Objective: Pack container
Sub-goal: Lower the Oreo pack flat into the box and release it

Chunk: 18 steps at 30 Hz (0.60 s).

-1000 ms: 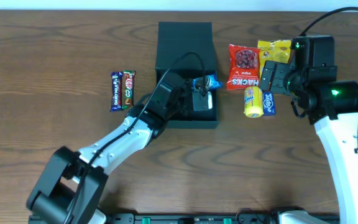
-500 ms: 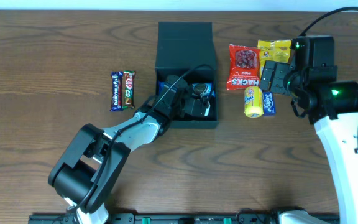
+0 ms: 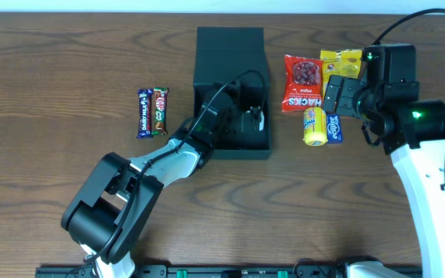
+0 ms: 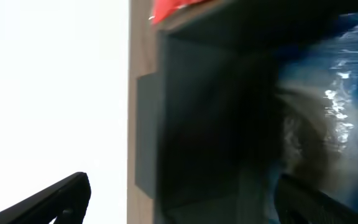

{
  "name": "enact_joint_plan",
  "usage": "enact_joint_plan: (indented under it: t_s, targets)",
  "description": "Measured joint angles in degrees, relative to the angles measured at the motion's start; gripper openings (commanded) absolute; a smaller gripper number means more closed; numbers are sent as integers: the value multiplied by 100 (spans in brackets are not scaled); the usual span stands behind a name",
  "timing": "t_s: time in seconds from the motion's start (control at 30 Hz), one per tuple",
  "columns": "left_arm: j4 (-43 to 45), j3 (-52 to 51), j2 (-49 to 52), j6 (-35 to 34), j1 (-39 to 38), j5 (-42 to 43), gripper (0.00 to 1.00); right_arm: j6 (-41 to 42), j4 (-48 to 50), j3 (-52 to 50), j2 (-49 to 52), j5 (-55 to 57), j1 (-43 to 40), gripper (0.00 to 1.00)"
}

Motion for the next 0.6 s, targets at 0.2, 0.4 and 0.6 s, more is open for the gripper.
enact_joint_plan:
  t_s: [0.2,0.4,0.6]
  targets:
    - [601,15,0,-776,0,-610,95,0,0,0,0,0,0,99]
    - [579,22,-186,-2422,-87,-1379,100,0,2,0,0,0,0,99]
    - [-1552,109,-1196,-3742,-739,-1698,6,44,24,0,0,-28,0,99]
